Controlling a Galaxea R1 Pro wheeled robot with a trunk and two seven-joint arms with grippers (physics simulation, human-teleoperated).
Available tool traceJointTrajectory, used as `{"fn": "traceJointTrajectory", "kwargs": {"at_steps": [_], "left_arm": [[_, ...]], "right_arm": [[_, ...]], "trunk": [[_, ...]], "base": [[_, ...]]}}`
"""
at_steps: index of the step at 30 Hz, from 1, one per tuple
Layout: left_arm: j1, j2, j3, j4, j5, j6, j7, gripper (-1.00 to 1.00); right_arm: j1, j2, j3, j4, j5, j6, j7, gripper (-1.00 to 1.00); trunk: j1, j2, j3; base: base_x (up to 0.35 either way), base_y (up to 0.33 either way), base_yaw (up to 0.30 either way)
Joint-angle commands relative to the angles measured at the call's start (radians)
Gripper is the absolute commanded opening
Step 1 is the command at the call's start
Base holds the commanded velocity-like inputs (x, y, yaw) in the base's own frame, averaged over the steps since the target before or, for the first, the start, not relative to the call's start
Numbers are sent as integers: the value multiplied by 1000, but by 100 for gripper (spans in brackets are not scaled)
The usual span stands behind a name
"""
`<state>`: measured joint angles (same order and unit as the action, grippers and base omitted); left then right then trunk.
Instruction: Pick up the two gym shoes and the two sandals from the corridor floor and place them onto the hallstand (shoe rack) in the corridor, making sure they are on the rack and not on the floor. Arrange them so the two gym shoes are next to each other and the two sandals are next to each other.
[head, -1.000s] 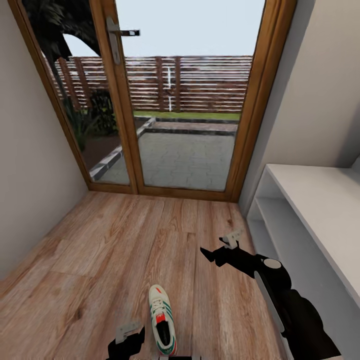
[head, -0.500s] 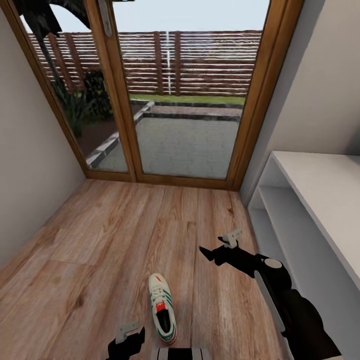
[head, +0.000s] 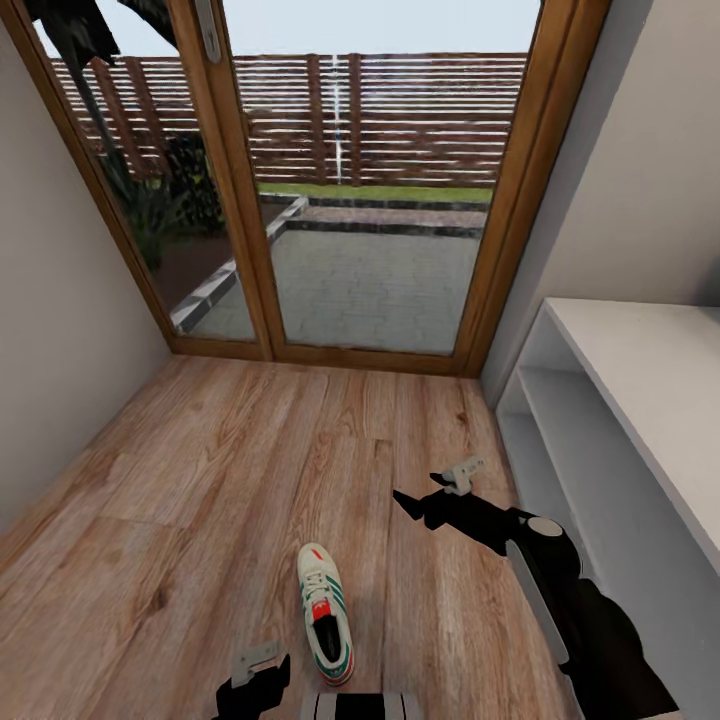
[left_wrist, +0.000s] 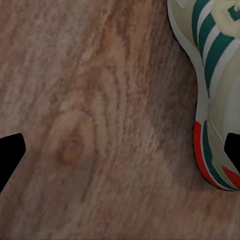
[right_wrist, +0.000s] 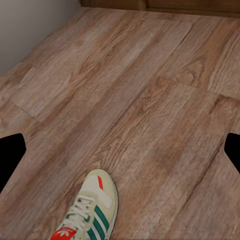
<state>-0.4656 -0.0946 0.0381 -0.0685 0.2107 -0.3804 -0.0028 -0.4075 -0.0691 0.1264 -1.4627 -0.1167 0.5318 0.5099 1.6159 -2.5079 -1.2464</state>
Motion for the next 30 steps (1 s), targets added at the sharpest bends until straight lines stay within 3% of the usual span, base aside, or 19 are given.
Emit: {"fn": "traceJointTrajectory", "kwargs": {"at_steps": [1,4,5,7,8,12,19,30], "left_arm": [[-1,0,3,1,1,-3,0,100],[0,-1,3,1,1,-3,0,100],[0,-1,3,1,1,-3,0,100],[0,-1,3,2,1,-3,0,100],[0,-2,3,2,1,-3,-1,100],[0,-2,3,2,1,-3,-1,100],[0,-3,-1,-3,0,-3,-3,100],[-12,-27,-11,-62,1,7,-3,100]], "right_arm": [[-1,7,1,-1,-11,9,-3,100],[-2,42,0,-2,-14,18,-5,100],[-4,74,0,-3,-14,33,-10,100],[-14,111,0,-4,-14,53,-21,100],[-47,154,1,-3,-15,84,-63,100],[-110,208,3,-2,-18,130,-145,100],[-167,243,4,-6,-22,156,-193,100],[-201,244,4,-7,-79,162,-203,100]], "trunk": [[0,0,-1],[0,0,-1],[0,0,-1],[0,0,-1],[0,0,-1],[0,0,-1],[0,0,-1],[0,0,-1]], "base": [[0,0,0],[0,0,0],[0,0,0],[0,0,0],[0,0,0],[0,0,0],[0,0,0],[0,0,0]]}}
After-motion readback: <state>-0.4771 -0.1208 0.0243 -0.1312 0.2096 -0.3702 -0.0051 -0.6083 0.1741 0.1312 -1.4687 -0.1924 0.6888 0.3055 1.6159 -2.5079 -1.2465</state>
